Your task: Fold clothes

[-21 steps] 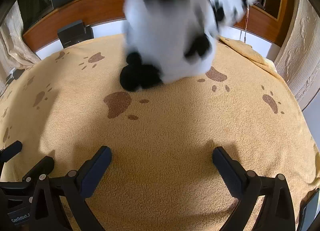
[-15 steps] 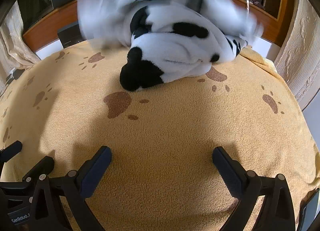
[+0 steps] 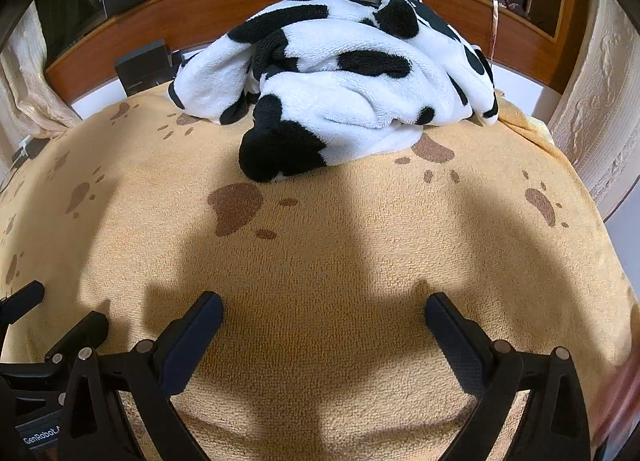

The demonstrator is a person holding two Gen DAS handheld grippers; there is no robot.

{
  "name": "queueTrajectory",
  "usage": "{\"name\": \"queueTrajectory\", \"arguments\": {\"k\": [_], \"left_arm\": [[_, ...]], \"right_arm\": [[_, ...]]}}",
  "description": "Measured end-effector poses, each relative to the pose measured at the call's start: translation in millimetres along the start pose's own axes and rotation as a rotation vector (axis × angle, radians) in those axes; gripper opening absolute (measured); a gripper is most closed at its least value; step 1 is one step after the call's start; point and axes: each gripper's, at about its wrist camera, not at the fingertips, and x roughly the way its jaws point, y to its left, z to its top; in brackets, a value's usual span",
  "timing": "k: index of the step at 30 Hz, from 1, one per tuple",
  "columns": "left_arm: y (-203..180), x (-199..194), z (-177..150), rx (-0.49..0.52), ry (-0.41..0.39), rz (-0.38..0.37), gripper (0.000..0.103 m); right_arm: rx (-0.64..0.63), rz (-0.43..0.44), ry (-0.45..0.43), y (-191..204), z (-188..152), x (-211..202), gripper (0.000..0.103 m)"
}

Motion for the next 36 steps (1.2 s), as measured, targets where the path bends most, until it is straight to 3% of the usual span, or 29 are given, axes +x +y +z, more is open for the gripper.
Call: {"name": "queueTrajectory", "arguments": {"k": [22,30,33,36], "left_arm": [[-4,-1,11,-0.05,-0.001,0.047,0.103],[-21,-46,45,-0.018,-0.205,0.136,0.103],[-35,-67,63,-0.005,-0.279,0.121,0.103],[-53,-75,75,0.004,-0.312,0.055,0.103]], "right_arm": [[-0.003,0.007,0.001,-1,0,-2,0.103],[0.017,0.091,-0.02,-13,-2,-8,0.103],[0.033,0.114,-0.03,-21,-3,-9,0.103],[0.059,0.077,-0.044,-31,-2,-12,0.103]]}}
